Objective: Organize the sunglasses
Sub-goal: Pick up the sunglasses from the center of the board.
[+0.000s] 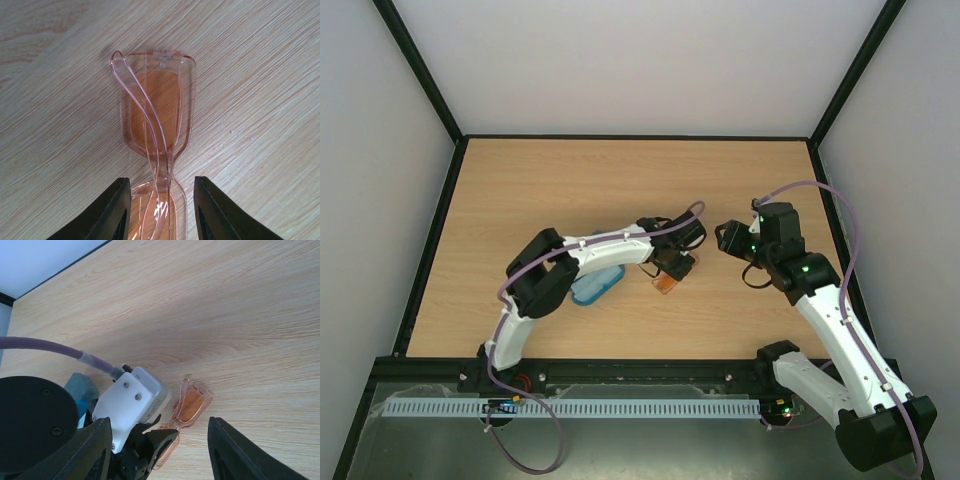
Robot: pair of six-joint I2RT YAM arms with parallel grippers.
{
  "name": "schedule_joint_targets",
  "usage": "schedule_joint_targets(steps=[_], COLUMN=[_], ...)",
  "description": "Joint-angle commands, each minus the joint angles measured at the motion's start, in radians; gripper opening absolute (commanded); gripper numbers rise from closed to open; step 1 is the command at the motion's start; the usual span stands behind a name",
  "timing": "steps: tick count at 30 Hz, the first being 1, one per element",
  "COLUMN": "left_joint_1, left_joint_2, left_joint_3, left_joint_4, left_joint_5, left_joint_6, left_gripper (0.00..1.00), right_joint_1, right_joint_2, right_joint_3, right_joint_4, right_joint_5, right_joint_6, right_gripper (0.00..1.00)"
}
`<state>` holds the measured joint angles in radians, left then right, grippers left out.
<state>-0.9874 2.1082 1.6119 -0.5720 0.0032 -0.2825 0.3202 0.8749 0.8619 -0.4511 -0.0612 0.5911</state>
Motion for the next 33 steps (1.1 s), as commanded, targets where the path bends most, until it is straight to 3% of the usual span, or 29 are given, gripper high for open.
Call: schedule_joint_targets(steps=[1,6,13,21,26,33], left_joint_1=[0.001,0.001,-0.002,-0.002,-0.002,-0.002], left_joint_2=[0.043,0.049,0.072,0.087,0.091,0.052], left_joint_3=[0.028,0.033,0.051,0.059,0.062,0.066], left_joint_4=[-0.037,-0.023,-0.028,-0.036,-0.045,-0.084], left_joint_5=[-0.004,-0.01,-0.01,-0.025,-0.027,-0.043], left_joint_6=[0.022,0.023,0.03,0.033,0.032,0.041], left_gripper=[0.38,0.37,0.27,0.26,0.11,0.08], right_joint_1=[-0.006,-0.006,-0.007,-0.01,-0.012,-0.018], right_joint_2=[-0.014,-0.011,-0.007,-0.004,-0.008,-0.014], right_joint_3=[0.003,-0.003,0.001,-0.009,-0.016,-0.02], right_joint_4=[-0.022,-0.016,-0.012,-0.007,-0.003,-0.004], right_joint_5=[-0.011,-0.018,-0.019,-0.023,-0.025,-0.023], right_joint_6=[-0.008,-0.008,-0.014,-0.016,-0.017,-0.022], right_gripper=[0.54,0.54,0.54,0.54,0.54,0.54])
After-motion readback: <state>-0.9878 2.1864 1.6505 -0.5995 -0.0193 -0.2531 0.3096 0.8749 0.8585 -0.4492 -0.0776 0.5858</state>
